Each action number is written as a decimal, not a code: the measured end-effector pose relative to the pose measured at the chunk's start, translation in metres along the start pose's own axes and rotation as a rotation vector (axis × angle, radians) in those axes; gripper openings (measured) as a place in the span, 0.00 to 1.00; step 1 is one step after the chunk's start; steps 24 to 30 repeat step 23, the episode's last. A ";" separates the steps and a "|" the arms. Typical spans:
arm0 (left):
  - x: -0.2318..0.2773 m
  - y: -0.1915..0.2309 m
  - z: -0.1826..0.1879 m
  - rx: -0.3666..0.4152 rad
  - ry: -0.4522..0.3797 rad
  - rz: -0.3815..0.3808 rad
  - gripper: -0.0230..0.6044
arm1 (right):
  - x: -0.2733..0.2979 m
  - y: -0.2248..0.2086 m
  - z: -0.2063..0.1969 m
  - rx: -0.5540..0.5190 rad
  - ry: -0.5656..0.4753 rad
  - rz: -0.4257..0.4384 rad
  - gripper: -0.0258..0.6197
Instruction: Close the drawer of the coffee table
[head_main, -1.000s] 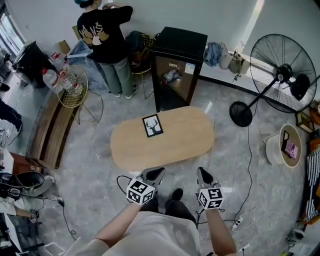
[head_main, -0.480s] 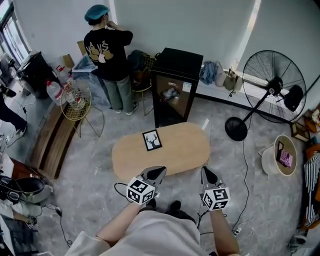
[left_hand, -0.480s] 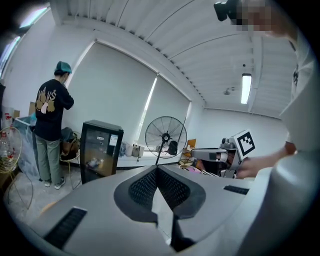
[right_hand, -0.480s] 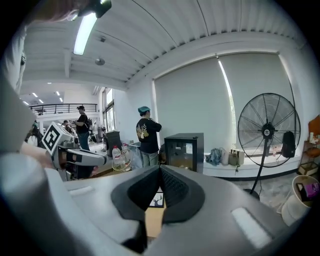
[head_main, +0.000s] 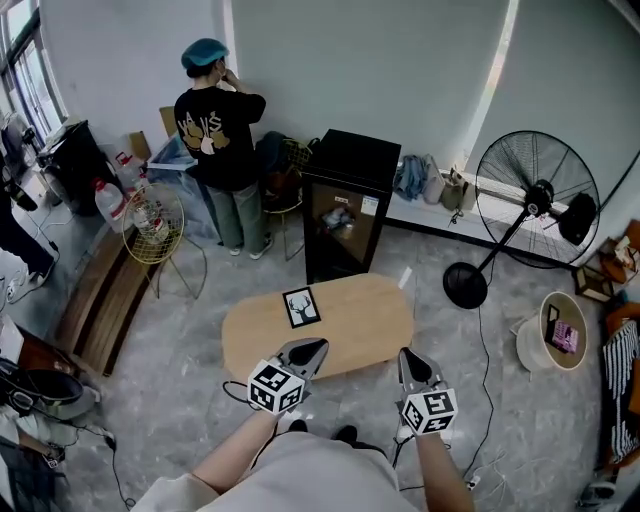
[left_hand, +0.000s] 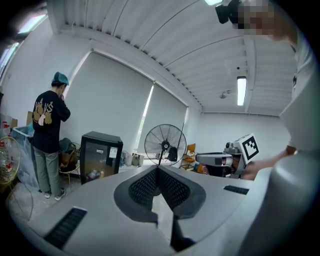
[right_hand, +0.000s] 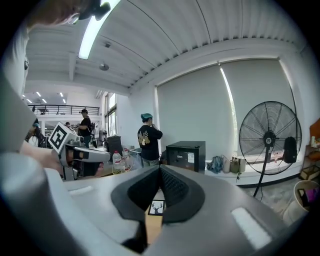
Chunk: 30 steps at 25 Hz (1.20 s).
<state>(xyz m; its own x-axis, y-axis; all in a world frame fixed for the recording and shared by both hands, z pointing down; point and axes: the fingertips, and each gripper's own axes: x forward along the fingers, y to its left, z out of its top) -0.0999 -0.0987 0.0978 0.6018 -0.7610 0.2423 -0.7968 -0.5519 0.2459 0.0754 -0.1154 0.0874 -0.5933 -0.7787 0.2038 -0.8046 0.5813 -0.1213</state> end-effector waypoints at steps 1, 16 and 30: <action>0.000 0.001 0.002 -0.001 -0.002 0.001 0.05 | 0.000 0.000 0.002 0.004 -0.004 -0.001 0.06; 0.015 0.003 0.018 0.001 -0.019 -0.015 0.05 | 0.004 -0.014 0.012 0.013 -0.010 -0.016 0.06; 0.014 0.018 0.022 -0.007 -0.022 -0.019 0.05 | 0.015 -0.014 0.016 0.015 -0.010 -0.036 0.06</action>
